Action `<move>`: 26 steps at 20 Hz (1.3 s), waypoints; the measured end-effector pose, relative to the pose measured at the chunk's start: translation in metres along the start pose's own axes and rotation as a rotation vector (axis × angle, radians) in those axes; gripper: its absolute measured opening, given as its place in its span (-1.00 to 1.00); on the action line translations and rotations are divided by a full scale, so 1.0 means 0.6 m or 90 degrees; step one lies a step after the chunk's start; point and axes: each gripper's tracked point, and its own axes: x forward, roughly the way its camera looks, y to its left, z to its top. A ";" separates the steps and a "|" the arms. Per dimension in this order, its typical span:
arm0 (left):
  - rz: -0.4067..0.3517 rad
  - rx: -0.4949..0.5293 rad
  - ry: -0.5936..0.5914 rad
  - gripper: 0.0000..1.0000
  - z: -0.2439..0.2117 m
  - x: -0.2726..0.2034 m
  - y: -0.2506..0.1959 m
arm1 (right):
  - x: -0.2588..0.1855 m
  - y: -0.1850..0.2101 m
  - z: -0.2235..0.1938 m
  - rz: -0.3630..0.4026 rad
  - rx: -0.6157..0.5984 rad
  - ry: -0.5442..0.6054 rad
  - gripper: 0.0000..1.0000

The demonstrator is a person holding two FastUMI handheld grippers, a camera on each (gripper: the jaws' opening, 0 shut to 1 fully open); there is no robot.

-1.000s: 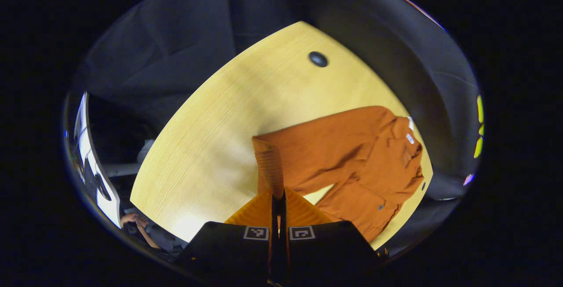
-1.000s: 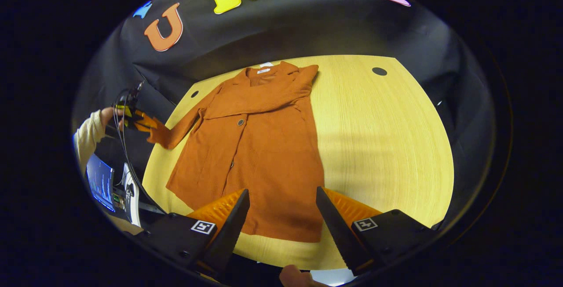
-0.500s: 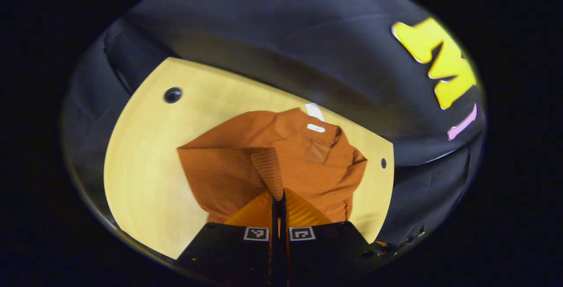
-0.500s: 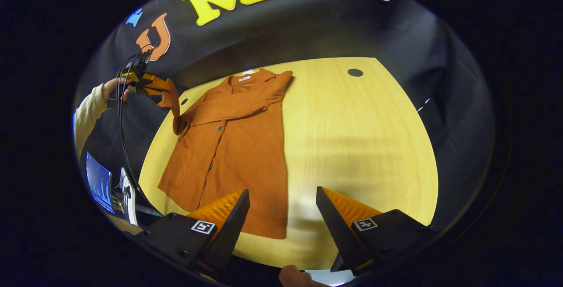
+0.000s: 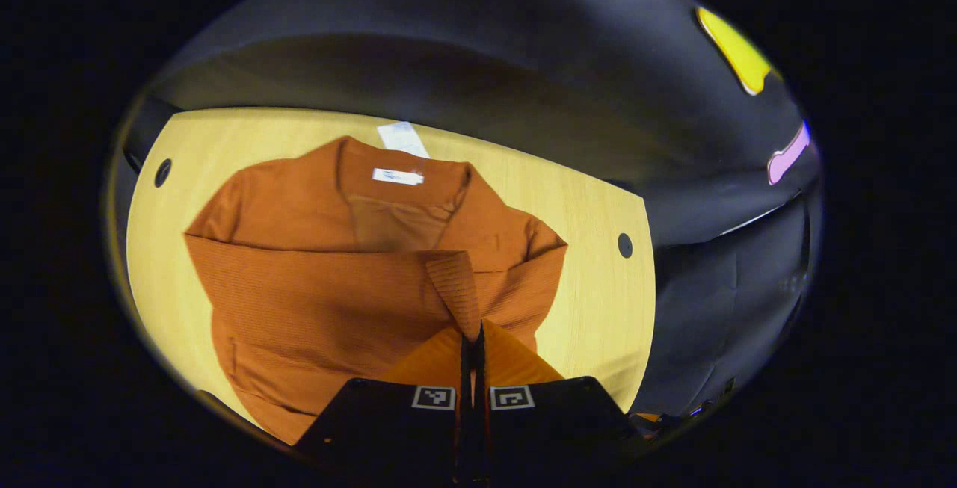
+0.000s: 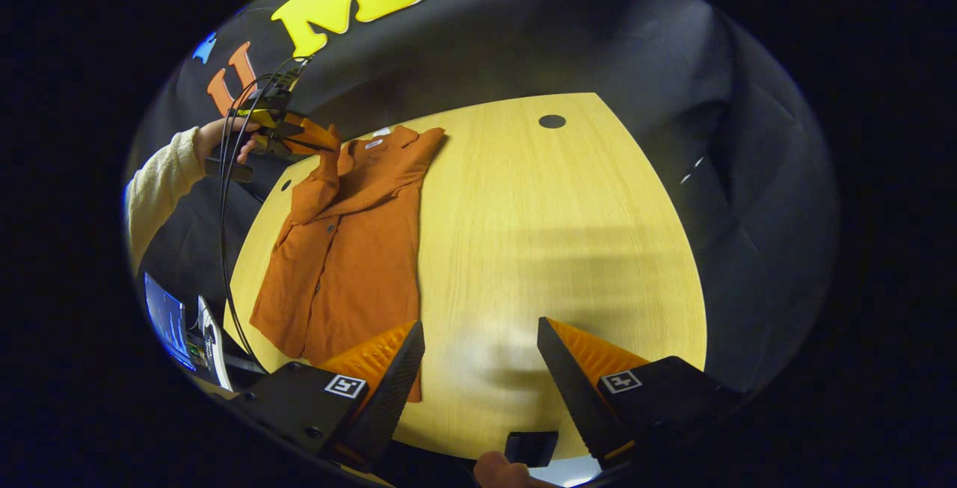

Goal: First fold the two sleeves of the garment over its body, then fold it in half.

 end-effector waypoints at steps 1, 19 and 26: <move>0.000 0.007 0.012 -0.94 -0.005 0.022 -0.018 | 0.000 -0.007 -0.003 -0.004 0.007 0.002 0.95; 0.003 -0.038 0.062 0.90 -0.086 0.050 -0.041 | 0.024 -0.009 -0.058 -0.017 -0.015 0.032 0.95; 0.057 -0.011 -0.003 1.00 -0.142 -0.048 0.095 | 0.047 0.082 -0.062 0.006 -0.063 0.036 0.94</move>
